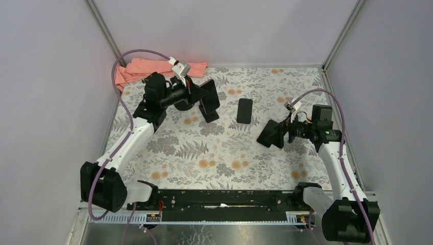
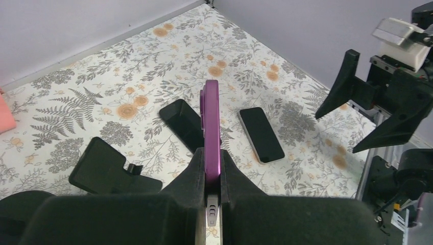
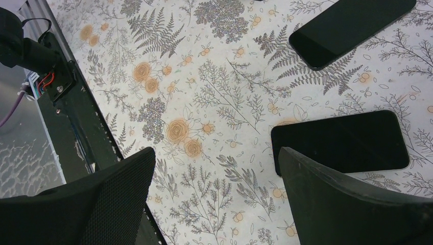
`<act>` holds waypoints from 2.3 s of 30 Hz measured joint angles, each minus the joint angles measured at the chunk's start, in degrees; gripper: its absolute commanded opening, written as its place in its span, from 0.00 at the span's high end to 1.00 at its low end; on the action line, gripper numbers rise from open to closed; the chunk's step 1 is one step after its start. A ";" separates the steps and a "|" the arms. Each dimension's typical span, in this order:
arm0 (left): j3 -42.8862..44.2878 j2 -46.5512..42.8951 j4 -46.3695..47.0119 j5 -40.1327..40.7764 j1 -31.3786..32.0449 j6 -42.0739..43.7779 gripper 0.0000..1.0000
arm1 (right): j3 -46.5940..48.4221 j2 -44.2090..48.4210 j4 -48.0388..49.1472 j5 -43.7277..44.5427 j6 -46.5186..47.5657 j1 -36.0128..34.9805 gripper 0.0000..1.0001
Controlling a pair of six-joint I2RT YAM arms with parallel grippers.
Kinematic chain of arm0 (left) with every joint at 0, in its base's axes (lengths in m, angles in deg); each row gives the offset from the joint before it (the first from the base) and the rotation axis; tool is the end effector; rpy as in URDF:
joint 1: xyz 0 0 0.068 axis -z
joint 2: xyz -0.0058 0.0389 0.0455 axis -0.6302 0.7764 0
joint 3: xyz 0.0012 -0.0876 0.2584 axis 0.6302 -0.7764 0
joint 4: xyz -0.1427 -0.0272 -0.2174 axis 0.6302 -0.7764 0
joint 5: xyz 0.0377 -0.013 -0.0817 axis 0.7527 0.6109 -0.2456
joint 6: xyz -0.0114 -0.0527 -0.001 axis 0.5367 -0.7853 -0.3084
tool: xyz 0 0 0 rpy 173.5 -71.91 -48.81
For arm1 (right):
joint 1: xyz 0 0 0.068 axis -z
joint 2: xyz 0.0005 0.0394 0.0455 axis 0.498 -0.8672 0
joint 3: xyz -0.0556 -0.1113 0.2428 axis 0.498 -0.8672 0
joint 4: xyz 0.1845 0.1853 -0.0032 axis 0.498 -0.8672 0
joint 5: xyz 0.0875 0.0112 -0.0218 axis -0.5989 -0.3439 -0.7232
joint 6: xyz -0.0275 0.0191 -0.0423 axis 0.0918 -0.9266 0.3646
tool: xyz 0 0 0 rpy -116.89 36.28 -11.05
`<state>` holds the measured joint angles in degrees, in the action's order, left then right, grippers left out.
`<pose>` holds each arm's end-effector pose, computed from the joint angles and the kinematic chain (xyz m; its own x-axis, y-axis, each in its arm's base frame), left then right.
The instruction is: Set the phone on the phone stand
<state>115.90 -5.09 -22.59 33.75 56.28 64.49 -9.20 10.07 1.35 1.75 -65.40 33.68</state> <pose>0.2772 -0.1086 0.3579 -0.2732 -0.0970 -0.9571 0.7742 0.5683 -0.2786 0.1996 0.0165 0.2730 -0.3626 -0.2032 -0.9095 -0.8051 0.5599 0.1959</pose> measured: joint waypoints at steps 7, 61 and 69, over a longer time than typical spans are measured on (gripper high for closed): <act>3.78 6.34 -0.87 -2.12 -2.60 2.91 1.00 | 0.00 0.00 0.07 0.31 0.02 0.00 0.01; 21.16 36.61 -5.60 -10.95 -9.42 11.91 1.00 | -0.74 -0.81 0.17 0.42 0.02 0.00 0.00; 21.16 37.35 -4.46 -12.74 -10.27 11.93 0.93 | -0.74 -1.16 0.15 0.42 0.04 0.00 0.00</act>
<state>137.06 32.27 -27.05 21.01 46.00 76.42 -9.94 8.92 1.51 2.17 -65.36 33.68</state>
